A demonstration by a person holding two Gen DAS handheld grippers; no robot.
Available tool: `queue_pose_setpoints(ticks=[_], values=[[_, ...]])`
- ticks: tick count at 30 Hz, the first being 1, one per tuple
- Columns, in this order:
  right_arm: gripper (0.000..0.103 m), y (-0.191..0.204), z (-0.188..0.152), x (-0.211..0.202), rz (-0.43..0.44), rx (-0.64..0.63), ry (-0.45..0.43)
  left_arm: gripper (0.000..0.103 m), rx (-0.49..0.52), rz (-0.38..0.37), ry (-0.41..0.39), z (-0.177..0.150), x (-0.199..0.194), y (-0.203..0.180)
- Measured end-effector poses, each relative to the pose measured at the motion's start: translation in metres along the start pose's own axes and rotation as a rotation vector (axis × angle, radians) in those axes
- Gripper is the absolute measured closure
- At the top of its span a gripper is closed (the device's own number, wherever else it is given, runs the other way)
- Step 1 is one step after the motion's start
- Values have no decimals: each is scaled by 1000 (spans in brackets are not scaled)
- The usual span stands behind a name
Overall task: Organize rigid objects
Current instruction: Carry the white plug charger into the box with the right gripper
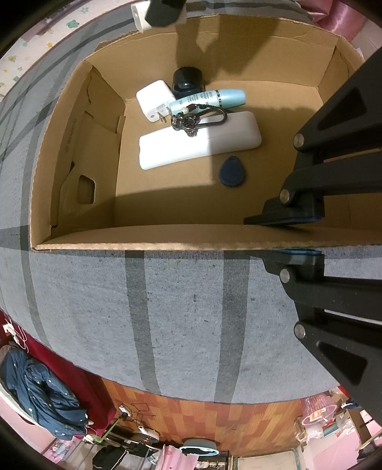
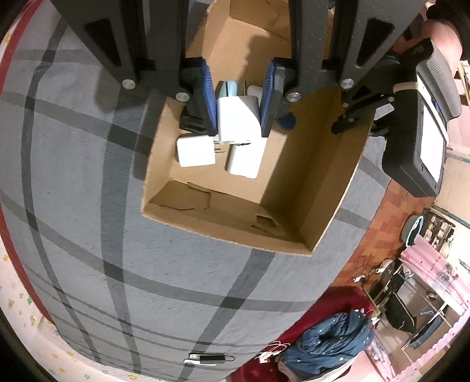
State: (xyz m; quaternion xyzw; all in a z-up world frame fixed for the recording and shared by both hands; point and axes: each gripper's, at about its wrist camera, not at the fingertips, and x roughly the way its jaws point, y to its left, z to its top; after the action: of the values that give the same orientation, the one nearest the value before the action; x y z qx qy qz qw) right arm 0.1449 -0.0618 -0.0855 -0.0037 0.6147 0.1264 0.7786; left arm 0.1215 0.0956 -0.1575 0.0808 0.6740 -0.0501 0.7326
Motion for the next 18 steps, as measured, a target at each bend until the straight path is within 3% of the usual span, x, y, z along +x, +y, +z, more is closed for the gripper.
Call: queue_pose_setpoints(ticks=[18], values=[[74, 19, 1, 61, 7, -39, 85, 90, -11, -12, -4, 0, 1, 4]])
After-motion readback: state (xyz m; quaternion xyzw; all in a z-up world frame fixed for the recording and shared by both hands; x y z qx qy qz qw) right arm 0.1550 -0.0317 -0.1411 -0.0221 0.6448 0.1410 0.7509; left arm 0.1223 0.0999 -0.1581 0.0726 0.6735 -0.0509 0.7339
